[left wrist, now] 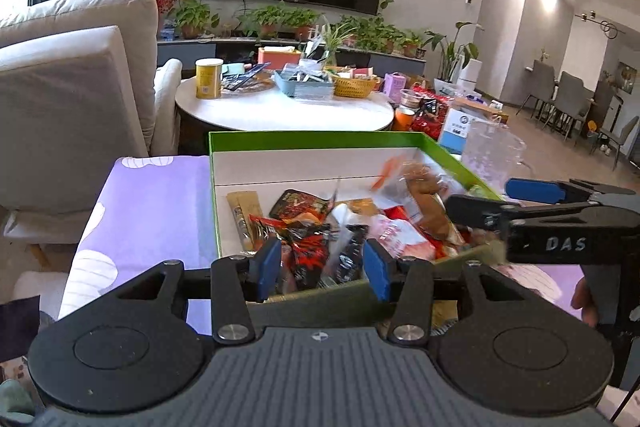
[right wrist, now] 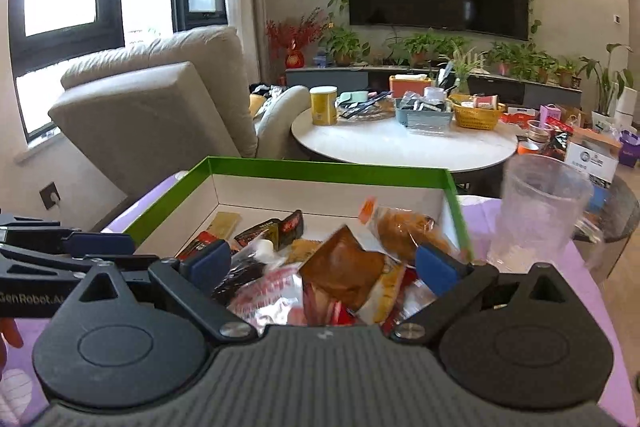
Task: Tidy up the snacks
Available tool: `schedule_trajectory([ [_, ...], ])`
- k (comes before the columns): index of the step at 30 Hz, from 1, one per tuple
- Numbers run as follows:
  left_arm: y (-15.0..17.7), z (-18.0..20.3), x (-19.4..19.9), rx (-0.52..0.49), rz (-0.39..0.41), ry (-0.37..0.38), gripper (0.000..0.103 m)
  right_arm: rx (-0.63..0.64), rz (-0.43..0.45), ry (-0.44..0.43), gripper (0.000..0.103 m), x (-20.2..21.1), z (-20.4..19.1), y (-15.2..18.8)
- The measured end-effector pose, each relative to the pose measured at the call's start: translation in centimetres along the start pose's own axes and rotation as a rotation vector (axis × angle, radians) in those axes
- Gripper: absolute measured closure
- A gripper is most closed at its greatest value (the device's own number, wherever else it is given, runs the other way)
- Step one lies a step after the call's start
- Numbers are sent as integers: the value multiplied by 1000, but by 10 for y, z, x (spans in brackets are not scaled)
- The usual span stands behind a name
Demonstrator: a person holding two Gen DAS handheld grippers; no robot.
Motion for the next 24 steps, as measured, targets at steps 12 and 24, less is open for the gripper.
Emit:
schedule_trajectory([
  [12, 19, 25, 23, -11, -24, 38, 60, -114, -25, 124, 55, 48, 59, 30],
  [24, 40, 32, 25, 19, -52, -8, 60, -156, -32, 57, 55, 64, 50, 52],
])
Point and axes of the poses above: each gripper's, at about its wrist camera, not at the fingertips, and x roughly against the way its jaws point, z to its right, y to its underside, the point moved 9 cm from there along -x, roughly the way its jaws point, and after that the axes turned 5 degrees about -x, right-handed, at the moved point
